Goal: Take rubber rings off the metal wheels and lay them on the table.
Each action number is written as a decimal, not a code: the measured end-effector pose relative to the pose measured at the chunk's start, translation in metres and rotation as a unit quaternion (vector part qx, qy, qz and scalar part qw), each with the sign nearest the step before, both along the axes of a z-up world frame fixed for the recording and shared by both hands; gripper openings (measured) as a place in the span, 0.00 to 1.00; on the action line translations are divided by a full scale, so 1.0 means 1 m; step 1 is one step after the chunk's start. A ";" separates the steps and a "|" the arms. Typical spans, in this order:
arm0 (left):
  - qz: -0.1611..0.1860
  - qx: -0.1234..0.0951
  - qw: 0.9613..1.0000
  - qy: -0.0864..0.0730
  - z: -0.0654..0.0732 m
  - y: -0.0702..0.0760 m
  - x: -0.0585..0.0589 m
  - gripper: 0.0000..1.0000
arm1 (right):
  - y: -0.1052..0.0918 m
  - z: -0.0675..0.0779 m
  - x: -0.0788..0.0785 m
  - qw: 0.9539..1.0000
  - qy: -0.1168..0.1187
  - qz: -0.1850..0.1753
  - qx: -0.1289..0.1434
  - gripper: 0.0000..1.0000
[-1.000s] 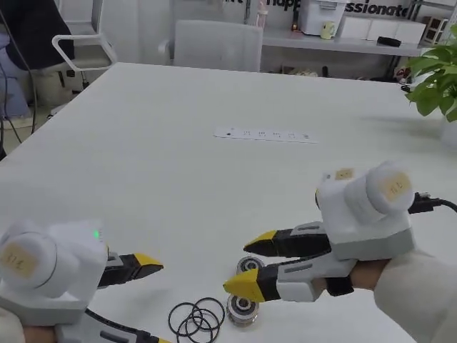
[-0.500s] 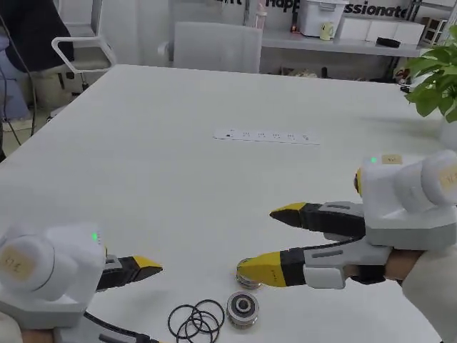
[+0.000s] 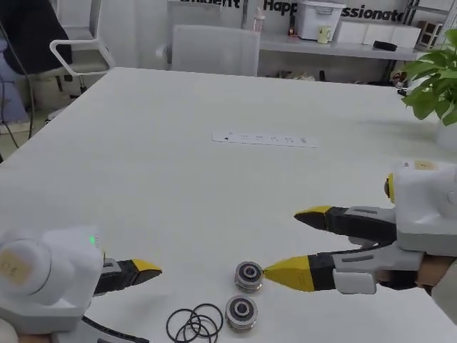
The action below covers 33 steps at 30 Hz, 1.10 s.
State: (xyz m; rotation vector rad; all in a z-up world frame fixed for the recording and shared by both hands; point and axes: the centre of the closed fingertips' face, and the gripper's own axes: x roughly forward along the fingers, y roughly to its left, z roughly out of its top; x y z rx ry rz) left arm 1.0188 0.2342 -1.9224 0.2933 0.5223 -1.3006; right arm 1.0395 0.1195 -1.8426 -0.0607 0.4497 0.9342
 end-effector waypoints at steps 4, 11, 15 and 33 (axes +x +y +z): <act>0.000 -0.002 1.000 0.000 0.001 0.000 0.000 0.79 | -0.009 -0.004 0.000 1.000 0.007 -0.011 -0.005 0.74; 0.000 -0.003 1.000 0.001 0.001 -0.001 -0.001 0.79 | -0.019 -0.020 -0.012 0.999 0.033 -0.007 -0.016 0.78; 0.001 -0.002 1.000 0.000 0.001 -0.001 0.000 0.79 | -0.021 -0.027 -0.019 0.999 0.043 0.001 -0.023 0.78; 0.006 -0.007 1.000 0.001 0.003 -0.001 0.001 0.79 | -0.030 -0.059 -0.047 0.994 0.095 0.026 -0.057 0.85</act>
